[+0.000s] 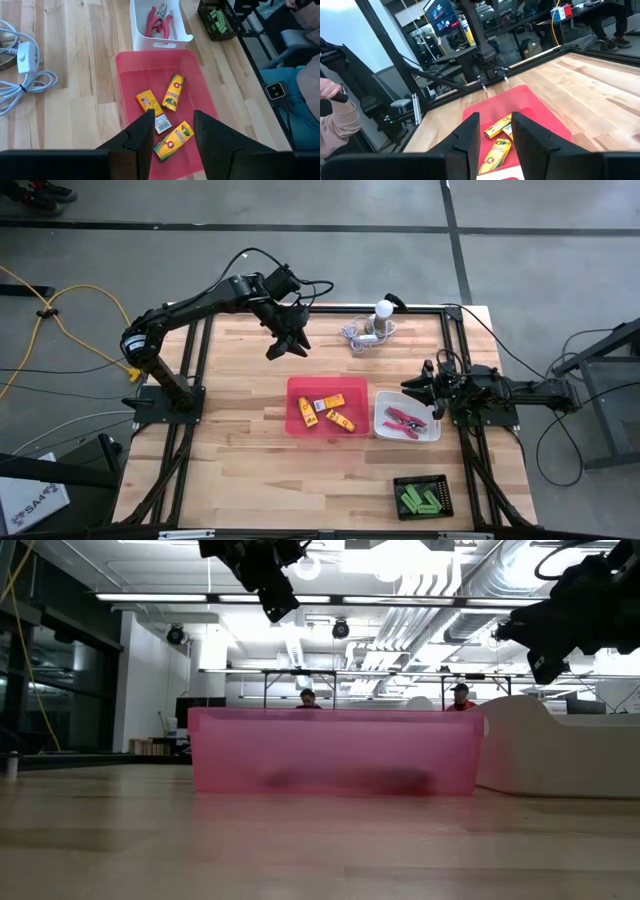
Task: Pick & Place School Supplies
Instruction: Return to Home Position
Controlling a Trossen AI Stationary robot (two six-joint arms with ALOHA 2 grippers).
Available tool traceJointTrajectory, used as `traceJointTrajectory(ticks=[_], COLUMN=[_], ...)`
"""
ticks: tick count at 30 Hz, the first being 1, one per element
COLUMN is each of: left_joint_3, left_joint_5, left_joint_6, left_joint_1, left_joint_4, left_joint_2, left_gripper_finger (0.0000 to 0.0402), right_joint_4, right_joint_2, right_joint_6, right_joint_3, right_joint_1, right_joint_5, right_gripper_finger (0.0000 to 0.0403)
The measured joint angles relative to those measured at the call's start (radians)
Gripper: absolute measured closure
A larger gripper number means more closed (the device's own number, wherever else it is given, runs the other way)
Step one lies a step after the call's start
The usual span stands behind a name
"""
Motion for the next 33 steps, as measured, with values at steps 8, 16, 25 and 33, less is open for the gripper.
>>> traceJointTrajectory(ticks=[8,16,25,33], left_joint_3=[0.0,0.0,-0.001,-0.016], left_joint_5=[0.0,0.003,0.042,0.044], left_joint_6=[0.009,0.013,0.044,0.065], left_joint_1=[-0.011,0.031,0.105,0.065], left_joint_4=[0.0,-0.006,-0.067,-0.155], left_joint_2=[0.0,0.0,-0.024,-0.067], left_gripper_finger=[0.0271,0.0271,0.0271,0.0271], right_joint_4=[-0.002,-0.001,-0.001,-0.001], right_joint_2=[0.008,0.008,0.009,0.009], right_joint_6=[0.004,0.004,0.004,0.003], right_joint_3=[-0.001,-0.001,-0.002,-0.003], right_joint_1=[0.0,0.0,0.0,0.001], right_joint_5=[0.0,0.0,0.002,0.003], right_gripper_finger=[0.0302,0.0302,0.0302,0.0302])
